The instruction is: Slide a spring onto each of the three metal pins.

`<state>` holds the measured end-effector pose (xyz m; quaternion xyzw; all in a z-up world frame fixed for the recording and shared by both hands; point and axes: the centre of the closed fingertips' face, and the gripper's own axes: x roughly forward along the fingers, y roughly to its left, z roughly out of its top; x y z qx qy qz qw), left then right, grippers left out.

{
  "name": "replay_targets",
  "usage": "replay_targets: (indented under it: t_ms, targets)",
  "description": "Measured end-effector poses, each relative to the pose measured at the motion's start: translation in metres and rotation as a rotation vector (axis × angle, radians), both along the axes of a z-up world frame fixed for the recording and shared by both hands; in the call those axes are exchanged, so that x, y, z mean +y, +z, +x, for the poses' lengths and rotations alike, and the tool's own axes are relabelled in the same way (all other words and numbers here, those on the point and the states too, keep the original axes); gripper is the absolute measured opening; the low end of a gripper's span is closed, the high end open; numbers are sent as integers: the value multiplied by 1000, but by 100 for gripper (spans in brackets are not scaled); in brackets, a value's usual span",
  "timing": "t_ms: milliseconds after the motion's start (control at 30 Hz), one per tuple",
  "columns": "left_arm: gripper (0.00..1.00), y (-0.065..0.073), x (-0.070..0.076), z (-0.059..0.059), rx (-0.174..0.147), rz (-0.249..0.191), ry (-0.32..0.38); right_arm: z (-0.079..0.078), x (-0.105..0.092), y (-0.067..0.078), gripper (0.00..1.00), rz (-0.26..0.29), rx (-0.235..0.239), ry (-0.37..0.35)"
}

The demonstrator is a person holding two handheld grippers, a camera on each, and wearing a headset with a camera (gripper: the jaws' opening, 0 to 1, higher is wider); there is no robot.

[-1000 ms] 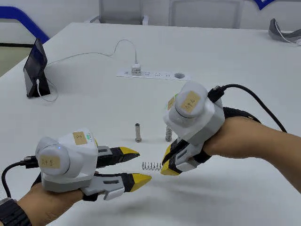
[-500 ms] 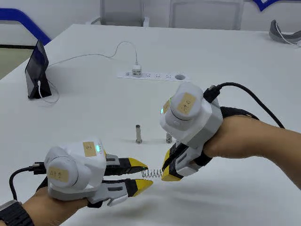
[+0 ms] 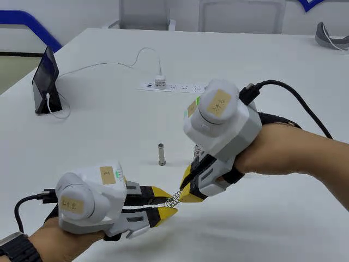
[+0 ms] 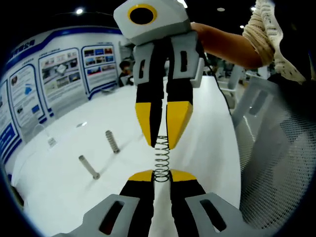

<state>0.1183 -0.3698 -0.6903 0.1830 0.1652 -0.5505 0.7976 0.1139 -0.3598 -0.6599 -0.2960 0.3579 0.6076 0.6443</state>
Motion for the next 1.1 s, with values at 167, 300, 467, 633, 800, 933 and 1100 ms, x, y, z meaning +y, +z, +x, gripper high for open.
replay_targets:
  t_ms: [167, 300, 467, 633, 800, 933, 1100]
  targets:
    - [11, 1, -2, -1, 7, -16, 10, 0, 9, 6, 12, 40, 1, 0]
    - [11, 6, 0, 1, 30, -56, 34, 2, 19, 13, 12, 80, -6, -4]
    - [11, 10, 4, 4, 48, -83, 64, 3, 25, 16, 12, 106, -18, -6]
    - [11, 11, 6, 4, 49, -96, 77, 2, 27, 16, 12, 111, -30, 9]
    - [11, 12, 6, 5, 53, -104, 83, 4, 26, 15, 13, 108, -40, 3]
    - [11, 13, 6, 7, 67, -125, 91, 5, 27, 16, 13, 115, -51, -3]
    - [11, 15, 6, 7, 76, -135, 96, 7, 28, 16, 12, 128, -54, -13]
